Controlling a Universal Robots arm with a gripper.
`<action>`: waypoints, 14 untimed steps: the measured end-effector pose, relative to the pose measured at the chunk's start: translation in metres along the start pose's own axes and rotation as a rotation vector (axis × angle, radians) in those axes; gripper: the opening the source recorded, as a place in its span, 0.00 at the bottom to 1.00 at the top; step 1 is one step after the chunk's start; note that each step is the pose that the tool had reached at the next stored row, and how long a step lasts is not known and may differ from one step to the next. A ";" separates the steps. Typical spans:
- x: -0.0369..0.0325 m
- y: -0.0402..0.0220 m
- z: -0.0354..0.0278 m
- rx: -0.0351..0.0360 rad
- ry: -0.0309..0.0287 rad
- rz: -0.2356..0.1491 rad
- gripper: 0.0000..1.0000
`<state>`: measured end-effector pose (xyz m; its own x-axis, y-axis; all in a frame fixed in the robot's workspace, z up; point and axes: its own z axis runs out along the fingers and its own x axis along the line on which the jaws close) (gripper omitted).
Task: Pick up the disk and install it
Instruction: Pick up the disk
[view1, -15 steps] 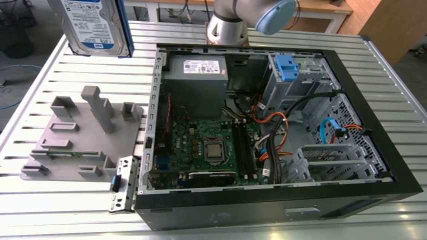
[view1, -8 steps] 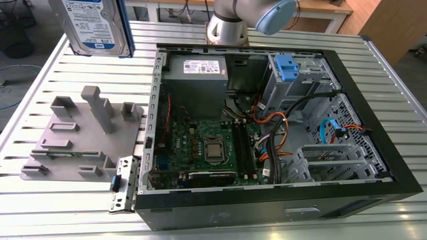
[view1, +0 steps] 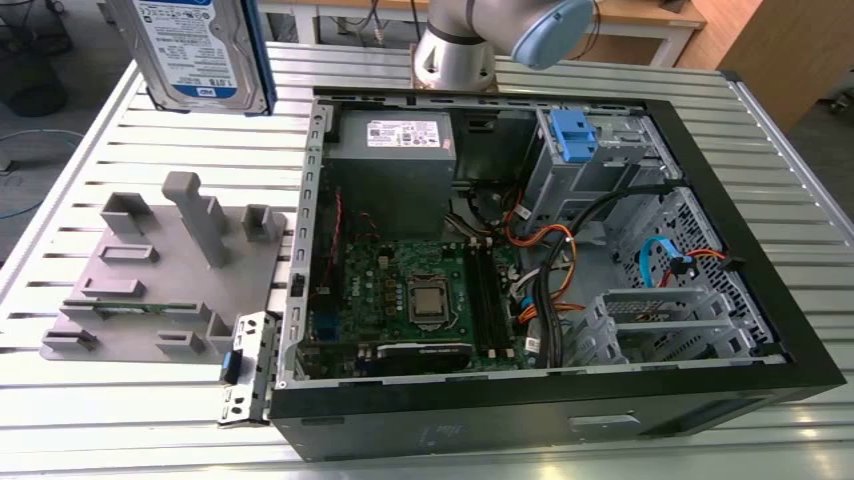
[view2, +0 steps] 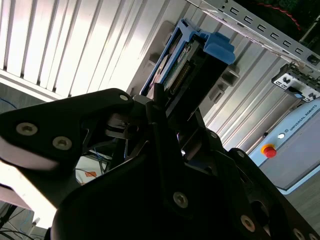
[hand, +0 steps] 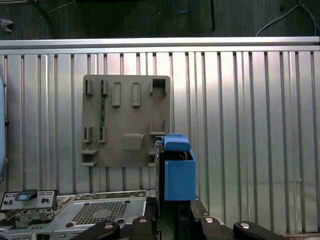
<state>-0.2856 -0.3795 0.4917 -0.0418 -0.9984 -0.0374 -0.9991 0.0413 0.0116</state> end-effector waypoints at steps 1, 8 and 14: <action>0.0000 -0.0009 0.0000 -0.0001 0.0000 0.000 0.35; -0.0002 -0.0045 -0.0001 0.0000 0.0000 0.000 0.35; -0.0002 -0.0057 -0.0001 -0.0001 0.0001 0.000 0.35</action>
<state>-0.2799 -0.3795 0.4917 -0.0418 -0.9984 -0.0374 -0.9991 0.0414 0.0117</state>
